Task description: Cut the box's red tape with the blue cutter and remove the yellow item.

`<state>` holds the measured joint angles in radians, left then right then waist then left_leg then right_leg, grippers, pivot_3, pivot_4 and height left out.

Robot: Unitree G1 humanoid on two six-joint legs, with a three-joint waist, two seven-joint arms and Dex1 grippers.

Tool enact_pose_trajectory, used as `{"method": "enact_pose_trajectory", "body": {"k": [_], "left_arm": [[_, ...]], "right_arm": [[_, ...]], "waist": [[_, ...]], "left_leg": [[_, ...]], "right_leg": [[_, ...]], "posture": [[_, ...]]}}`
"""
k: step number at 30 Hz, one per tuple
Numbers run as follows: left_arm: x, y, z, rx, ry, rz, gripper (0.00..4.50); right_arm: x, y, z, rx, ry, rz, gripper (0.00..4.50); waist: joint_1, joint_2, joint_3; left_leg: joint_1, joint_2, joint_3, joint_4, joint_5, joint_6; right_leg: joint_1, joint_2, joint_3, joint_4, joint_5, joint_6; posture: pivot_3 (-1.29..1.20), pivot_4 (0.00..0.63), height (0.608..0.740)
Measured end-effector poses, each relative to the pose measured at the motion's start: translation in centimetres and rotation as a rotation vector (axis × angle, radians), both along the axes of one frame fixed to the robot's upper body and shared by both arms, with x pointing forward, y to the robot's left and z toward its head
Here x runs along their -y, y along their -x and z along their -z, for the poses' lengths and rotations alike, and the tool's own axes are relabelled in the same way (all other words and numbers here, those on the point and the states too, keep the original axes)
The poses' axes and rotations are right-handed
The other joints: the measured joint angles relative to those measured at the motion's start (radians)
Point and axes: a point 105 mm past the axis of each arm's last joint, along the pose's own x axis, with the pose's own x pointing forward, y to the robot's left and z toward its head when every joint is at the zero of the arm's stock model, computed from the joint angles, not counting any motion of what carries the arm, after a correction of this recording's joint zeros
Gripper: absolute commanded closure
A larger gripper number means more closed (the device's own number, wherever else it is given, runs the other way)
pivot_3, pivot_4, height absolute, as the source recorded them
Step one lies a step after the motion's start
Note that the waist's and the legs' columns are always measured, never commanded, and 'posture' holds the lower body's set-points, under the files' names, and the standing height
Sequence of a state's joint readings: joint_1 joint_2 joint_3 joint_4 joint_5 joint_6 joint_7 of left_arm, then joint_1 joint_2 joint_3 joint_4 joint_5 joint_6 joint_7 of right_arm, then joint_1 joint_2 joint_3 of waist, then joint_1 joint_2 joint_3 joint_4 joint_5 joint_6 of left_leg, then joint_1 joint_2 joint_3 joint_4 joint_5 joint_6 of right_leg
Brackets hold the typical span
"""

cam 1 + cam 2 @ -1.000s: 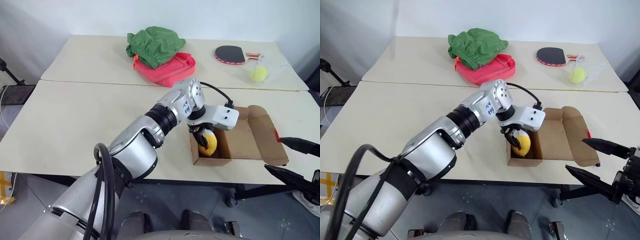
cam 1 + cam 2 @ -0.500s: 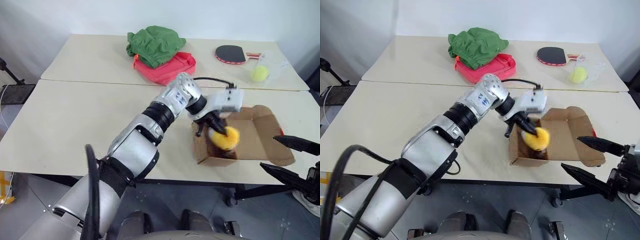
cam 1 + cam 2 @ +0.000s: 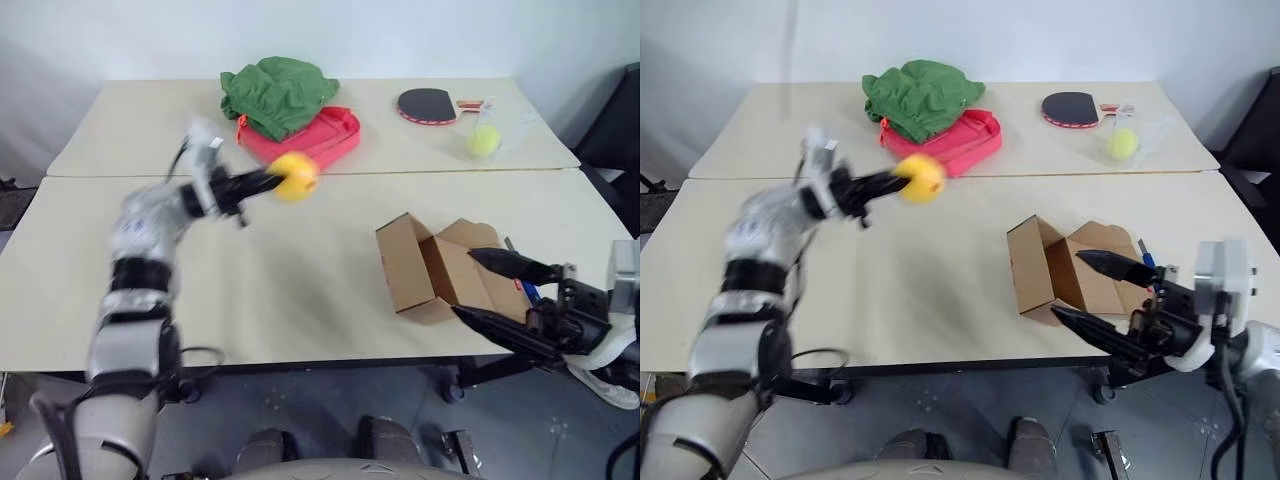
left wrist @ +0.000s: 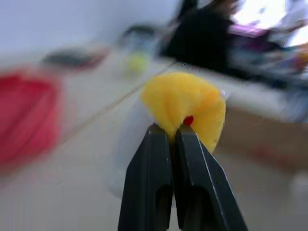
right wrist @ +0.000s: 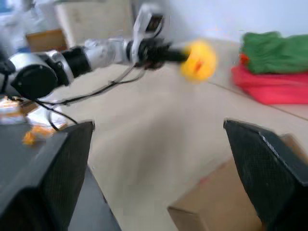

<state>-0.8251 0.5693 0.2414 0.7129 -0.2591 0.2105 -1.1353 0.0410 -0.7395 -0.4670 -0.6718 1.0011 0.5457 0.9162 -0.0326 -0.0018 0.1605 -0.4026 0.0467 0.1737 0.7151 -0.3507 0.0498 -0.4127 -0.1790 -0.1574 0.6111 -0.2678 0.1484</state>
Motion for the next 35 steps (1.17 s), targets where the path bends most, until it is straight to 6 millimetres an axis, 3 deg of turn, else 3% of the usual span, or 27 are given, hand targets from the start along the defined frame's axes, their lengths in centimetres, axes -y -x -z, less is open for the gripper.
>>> {"method": "enact_pose_trajectory", "body": {"k": [2, 4, 6, 9, 15, 20, 24, 31, 35], "left_arm": [[-4.7, 1.4, 1.4, -0.009, -0.052, -0.147, 4.48], [-6.7, 2.6, 1.2, 0.008, -0.088, -0.196, 4.48], [-7.4, 3.5, 1.1, 0.013, -0.112, -0.202, 4.48], [-7.1, 4.2, 1.6, -0.012, -0.112, -0.181, 3.77], [-6.7, 4.6, 2.4, -0.054, -0.121, -0.166, 1.92], [-8.4, 6.8, 1.7, -0.1, -0.118, -0.183, 0.5], [-10.5, 9.4, 1.0, -0.087, -0.186, -0.214, 0.5], [-15.0, 15.6, 3.2, -0.132, -0.342, -0.311, 0.5], [-14.5, 17.2, 3.6, -0.079, -0.335, -0.358, 0.5]], "right_arm": [[-1.6, -0.1, 0.0, 0.057, 0.019, -0.082, 0.0], [-2.4, -0.3, 0.2, 0.07, 0.031, -0.131, 0.0], [-2.8, -0.9, 0.4, 0.077, 0.035, -0.155, 0.0], [-2.6, -2.0, 0.9, 0.062, 0.032, -0.153, 0.0], [-1.2, -3.2, 2.2, 0.043, 0.048, -0.103, 0.0], [-0.2, -3.3, 3.3, 0.008, 0.045, -0.086, 0.0], [0.7, -3.1, 3.5, -0.004, 0.035, -0.073, 0.0], [3.4, -1.7, 3.6, 0.019, 0.135, -0.049, 0.0], [5.1, -1.5, 4.2, 0.02, 0.202, -0.017, 0.0]], "waist": [[0.016, -0.005, 0.003], [0.037, -0.007, 0.003], [0.053, -0.008, 0.003], [0.063, -0.008, 0.003], [0.04, -0.008, 0.003], [0.008, -0.008, 0.003], [0.001, -0.005, 0.005], [0.009, -0.002, 0.007], [0.016, -0.002, 0.007]], "left_leg": [[-0.002, 0.0, -0.002, 0.002, 0.0, 0.0], [-0.002, 0.0, -0.005, 0.003, -0.001, 0.002], [-0.002, -0.001, -0.006, 0.004, -0.002, 0.004], [-0.002, -0.003, -0.006, 0.005, -0.002, 0.005], [-0.001, -0.002, 0.0, 0.001, -0.001, 0.0], [0.0, 0.002, 0.001, -0.001, -0.001, -0.003], [0.002, 0.003, 0.002, -0.002, -0.002, -0.005], [0.002, 0.004, 0.003, -0.002, -0.003, -0.006], [0.003, 0.004, 0.003, -0.001, -0.003, -0.006]], "right_leg": [[0.001, 0.0, 0.0, 0.0, 0.0, 0.0], [0.003, -0.002, 0.0, 0.0, 0.0, 0.0], [0.004, -0.004, 0.001, -0.001, 0.0, 0.0], [0.005, -0.005, 0.001, -0.001, 0.0, 0.0], [0.002, -0.001, -0.003, -0.001, 0.0, 0.0], [0.0, 0.002, -0.002, -0.001, 0.0, -0.001], [0.0, 0.003, -0.001, -0.001, -0.001, -0.002], [0.0, 0.003, -0.001, -0.003, -0.003, -0.006], [0.001, 0.002, 0.0, -0.004, -0.003, -0.006]], "posture": [[0.0, 0.15, 0.74], [0.0, 0.15, 0.74], [0.0, 0.15, 0.74], [0.0, 0.15, 0.74], [0.0, 0.15, 0.74], [0.0, 0.15, 0.74], [0.0, 0.15, 0.74], [0.0, 0.15, 0.74], [0.0, 0.15, 0.74]]}}
